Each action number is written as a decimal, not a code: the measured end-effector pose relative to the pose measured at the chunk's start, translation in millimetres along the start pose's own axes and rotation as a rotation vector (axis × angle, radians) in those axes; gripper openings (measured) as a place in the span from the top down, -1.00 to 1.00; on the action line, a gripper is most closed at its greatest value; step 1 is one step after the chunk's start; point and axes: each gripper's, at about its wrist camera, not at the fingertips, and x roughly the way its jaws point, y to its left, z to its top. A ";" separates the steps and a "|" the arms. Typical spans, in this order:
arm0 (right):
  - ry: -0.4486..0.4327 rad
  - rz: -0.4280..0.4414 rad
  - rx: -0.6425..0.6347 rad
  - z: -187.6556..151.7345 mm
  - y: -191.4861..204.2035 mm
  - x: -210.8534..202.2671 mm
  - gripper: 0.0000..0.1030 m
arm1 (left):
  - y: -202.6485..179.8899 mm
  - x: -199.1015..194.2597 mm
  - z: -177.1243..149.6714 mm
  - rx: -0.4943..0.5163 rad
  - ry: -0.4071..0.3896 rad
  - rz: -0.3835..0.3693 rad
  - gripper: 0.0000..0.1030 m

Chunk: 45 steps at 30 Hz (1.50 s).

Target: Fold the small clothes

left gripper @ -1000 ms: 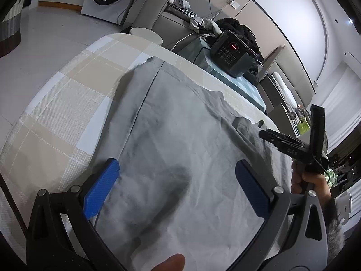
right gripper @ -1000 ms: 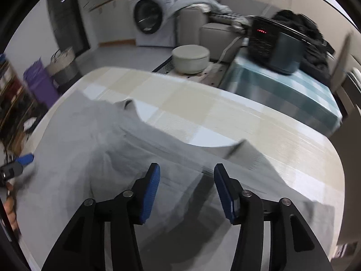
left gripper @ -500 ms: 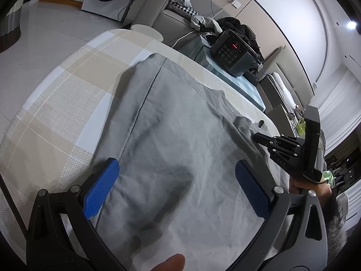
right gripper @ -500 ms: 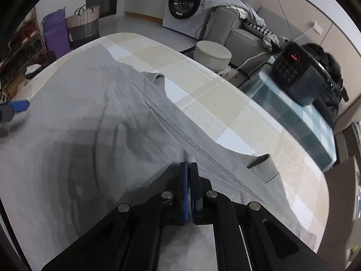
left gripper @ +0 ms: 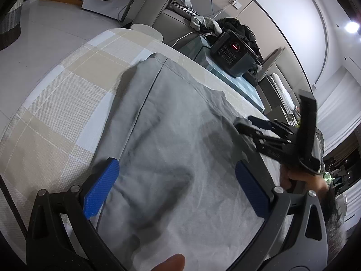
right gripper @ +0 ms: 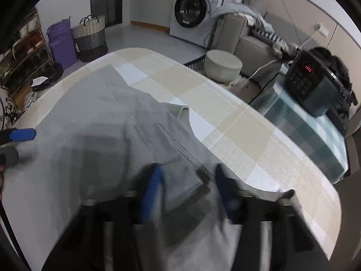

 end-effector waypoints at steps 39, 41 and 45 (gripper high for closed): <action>-0.263 0.119 1.158 -337.1 27.4 -240.2 -0.62 | 50.5 -136.0 -134.4 -0.308 0.141 -0.110 -0.77; -0.246 0.199 1.225 -348.3 28.6 -227.6 -0.62 | 42.8 -123.6 -148.4 -0.333 0.197 -0.194 -0.73; -0.254 0.237 1.247 -346.0 27.6 -218.5 -0.62 | 19.8 -102.8 -154.6 -0.306 0.201 -0.266 -0.72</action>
